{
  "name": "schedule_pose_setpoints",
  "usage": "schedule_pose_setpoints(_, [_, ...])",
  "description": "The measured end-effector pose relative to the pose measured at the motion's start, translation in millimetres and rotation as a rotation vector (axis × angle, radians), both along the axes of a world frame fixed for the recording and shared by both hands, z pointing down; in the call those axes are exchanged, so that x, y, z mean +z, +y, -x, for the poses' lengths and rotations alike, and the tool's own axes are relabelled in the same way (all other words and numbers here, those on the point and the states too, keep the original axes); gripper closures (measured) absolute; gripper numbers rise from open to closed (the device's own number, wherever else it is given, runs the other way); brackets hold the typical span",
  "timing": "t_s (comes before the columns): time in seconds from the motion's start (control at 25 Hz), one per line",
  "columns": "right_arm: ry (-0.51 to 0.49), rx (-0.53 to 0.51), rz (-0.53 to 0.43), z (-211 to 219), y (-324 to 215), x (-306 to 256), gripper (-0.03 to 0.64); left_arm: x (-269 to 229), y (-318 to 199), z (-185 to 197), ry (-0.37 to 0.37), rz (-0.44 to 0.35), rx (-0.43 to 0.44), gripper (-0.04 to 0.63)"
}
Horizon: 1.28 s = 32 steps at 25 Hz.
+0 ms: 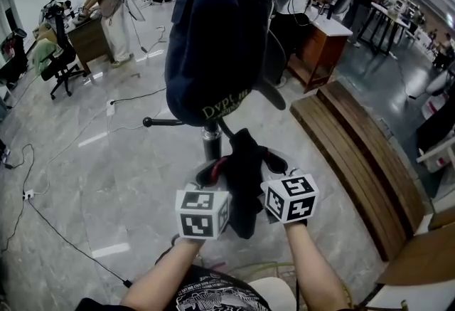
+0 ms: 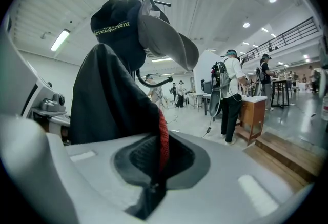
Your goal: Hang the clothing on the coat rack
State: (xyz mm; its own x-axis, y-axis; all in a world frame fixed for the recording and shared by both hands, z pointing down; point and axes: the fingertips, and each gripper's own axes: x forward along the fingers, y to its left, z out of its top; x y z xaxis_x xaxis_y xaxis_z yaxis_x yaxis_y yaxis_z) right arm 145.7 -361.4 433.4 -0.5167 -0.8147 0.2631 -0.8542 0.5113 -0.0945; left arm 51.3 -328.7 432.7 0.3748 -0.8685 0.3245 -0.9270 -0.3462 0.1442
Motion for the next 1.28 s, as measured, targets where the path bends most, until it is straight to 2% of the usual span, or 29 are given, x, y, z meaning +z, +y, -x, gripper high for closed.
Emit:
schedule_pose_setpoints(0.56, [0.004,0.025,0.014,-7.9,25.9,8.0,0.600,9.1,21.2,-9.5,-0.024,0.017,0.008,0.574])
schedule_pose_setpoints(1.28, [0.022,0.105,0.034,-12.5,57.8,16.7,0.598,15.5,46.8,-16.5,-0.027,0.022,0.031,0.572])
